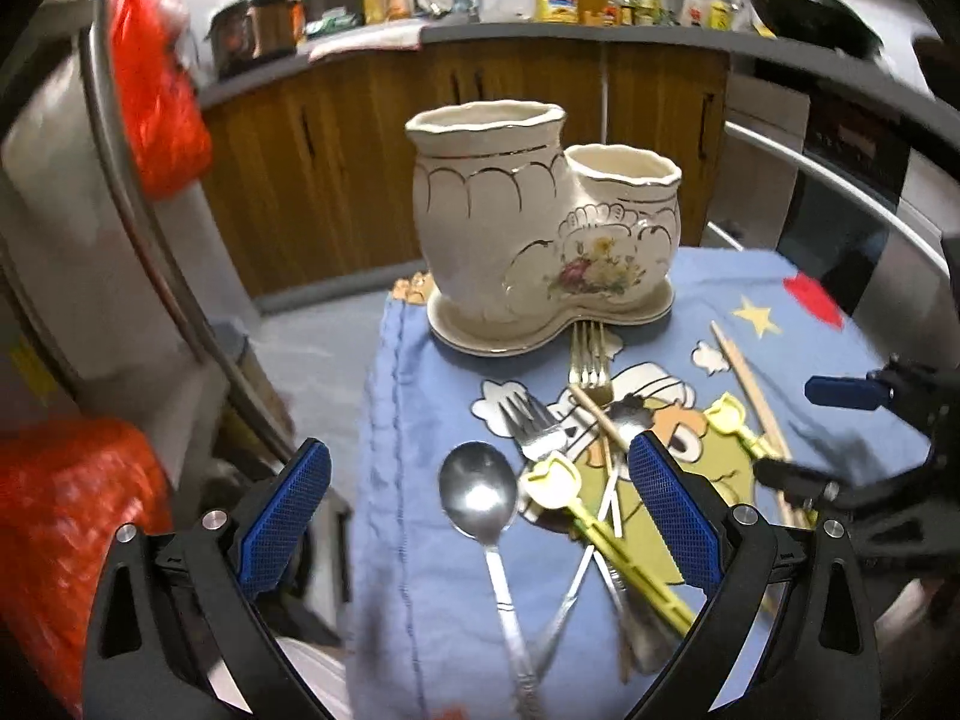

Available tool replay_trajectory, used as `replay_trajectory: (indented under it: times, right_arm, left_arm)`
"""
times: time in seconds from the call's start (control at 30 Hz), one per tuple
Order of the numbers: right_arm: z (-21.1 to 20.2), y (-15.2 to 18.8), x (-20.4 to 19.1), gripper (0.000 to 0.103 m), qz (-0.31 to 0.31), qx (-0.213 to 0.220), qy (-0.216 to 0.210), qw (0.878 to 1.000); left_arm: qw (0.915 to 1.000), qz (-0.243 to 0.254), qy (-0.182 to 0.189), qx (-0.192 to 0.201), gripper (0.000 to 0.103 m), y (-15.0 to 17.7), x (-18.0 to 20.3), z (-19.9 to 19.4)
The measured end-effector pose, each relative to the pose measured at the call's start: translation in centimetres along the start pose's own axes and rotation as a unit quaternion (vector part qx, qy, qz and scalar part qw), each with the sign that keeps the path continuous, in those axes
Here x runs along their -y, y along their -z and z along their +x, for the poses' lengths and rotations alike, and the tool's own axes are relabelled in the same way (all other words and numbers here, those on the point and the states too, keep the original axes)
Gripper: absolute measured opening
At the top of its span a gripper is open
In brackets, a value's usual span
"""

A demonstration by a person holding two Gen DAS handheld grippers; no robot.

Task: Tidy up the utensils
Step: 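Lower the right tool onto a yellow tulip spoon and close it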

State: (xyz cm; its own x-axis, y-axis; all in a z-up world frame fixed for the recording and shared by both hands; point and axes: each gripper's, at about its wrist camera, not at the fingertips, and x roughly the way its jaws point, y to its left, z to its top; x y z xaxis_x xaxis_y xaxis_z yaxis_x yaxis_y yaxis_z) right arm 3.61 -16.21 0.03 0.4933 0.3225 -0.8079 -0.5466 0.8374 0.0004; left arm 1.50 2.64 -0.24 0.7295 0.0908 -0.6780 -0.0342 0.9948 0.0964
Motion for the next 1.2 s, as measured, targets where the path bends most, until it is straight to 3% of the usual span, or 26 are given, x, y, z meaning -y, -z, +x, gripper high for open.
replay_trajectory:
  times: [0.3, 0.67, 0.83, 1.07, 1.2]
  right_arm:
    - [1.0, -0.1, -0.2, 0.041, -0.005, -0.021, -0.015, 1.000]
    - [2.2, -0.4, -0.6, 0.033, -0.018, -0.036, -0.002, 0.999]
    - [2.7, -0.4, -0.8, 0.026, -0.024, -0.042, 0.000, 0.999]
    - [3.1, -0.3, 0.1, 0.010, 0.003, -0.042, -0.015, 0.999]
    - [2.5, -0.1, 0.4, 0.010, 0.017, -0.030, -0.030, 0.999]
  left_arm:
    - [0.9980, -0.020, 0.041, -0.044, 0.098, 1.3, -0.9, 0.9]
    - [0.9942, -0.036, 0.068, -0.075, 0.094, 2.5, -2.3, 1.2]
    - [0.9932, -0.040, 0.073, -0.081, 0.084, 2.6, -2.6, 1.3]
    - [0.9928, -0.046, 0.073, -0.083, 0.083, 2.6, -3.2, 1.2]
    - [0.9921, -0.033, 0.085, -0.086, 0.080, 2.4, -2.1, 1.2]
